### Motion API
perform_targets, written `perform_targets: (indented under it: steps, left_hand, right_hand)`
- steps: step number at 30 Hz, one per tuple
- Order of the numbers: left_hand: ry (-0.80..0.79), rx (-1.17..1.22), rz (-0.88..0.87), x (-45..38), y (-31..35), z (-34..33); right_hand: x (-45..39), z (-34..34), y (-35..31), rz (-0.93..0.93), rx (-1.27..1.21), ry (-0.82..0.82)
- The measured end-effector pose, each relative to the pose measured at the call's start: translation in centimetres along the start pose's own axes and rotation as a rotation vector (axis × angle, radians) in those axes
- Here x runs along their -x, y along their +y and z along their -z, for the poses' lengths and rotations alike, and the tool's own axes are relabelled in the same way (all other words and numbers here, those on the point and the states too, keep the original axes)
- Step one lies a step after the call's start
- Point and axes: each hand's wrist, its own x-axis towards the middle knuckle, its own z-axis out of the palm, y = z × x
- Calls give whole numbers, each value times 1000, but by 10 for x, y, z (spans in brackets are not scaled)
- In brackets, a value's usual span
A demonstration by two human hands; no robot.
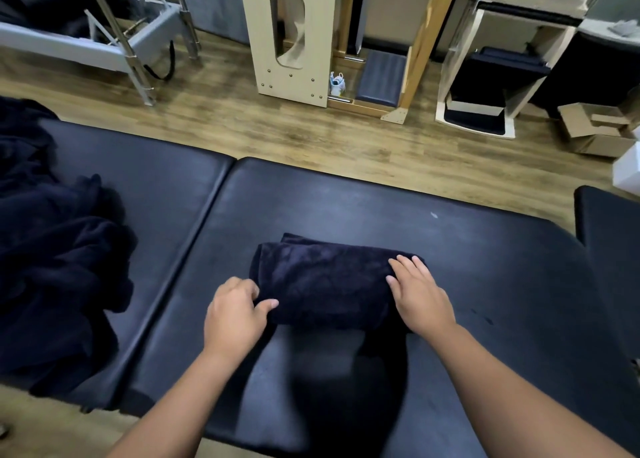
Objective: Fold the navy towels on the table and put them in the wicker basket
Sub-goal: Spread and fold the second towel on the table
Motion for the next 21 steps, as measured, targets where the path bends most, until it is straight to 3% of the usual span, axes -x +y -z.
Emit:
perform_targets:
  steps: [4,8,15,19,21]
  left_hand:
    - [18,84,160,-22,-9,14]
    - [-94,184,287,-46,-11,18]
    - [-197,195,217,-51,13,11]
    - [-169,224,237,-67,27,8]
    - [-136,284,245,-80,34,7]
  right_hand:
    - [7,1,2,30,114,-26]
    - [11,-1,0,23,139,-41]
    - [23,-1,3,70,60,85]
    - [37,-12,-6,-138,-59,332]
    - [37,-10,-14,-288,-144,337]
